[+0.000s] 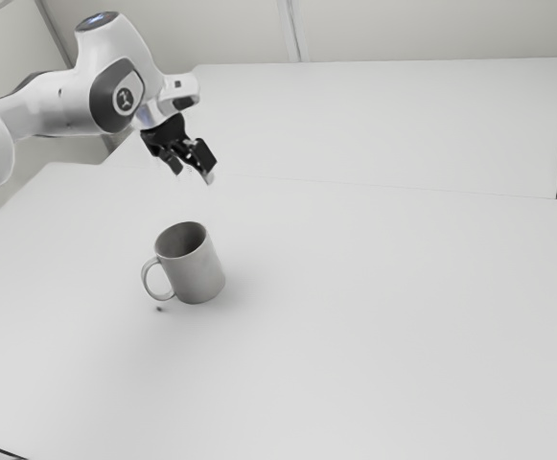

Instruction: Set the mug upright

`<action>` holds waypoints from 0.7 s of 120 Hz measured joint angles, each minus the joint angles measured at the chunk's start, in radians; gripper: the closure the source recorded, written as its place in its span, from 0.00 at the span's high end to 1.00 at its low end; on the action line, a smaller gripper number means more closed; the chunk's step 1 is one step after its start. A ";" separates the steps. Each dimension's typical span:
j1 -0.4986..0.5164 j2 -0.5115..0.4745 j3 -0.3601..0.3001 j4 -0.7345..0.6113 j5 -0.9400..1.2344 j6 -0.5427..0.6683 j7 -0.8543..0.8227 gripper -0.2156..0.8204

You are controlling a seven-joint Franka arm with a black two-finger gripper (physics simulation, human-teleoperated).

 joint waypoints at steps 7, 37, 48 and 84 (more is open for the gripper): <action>0.000 0.007 0.001 0.067 -0.001 -0.053 -0.003 0.77; 0.001 0.018 0.004 0.244 0.004 -0.251 -0.032 0.79; 0.000 0.017 0.004 0.249 0.005 -0.290 -0.044 0.79; 0.000 0.018 0.005 0.250 -0.003 -0.339 -0.071 0.79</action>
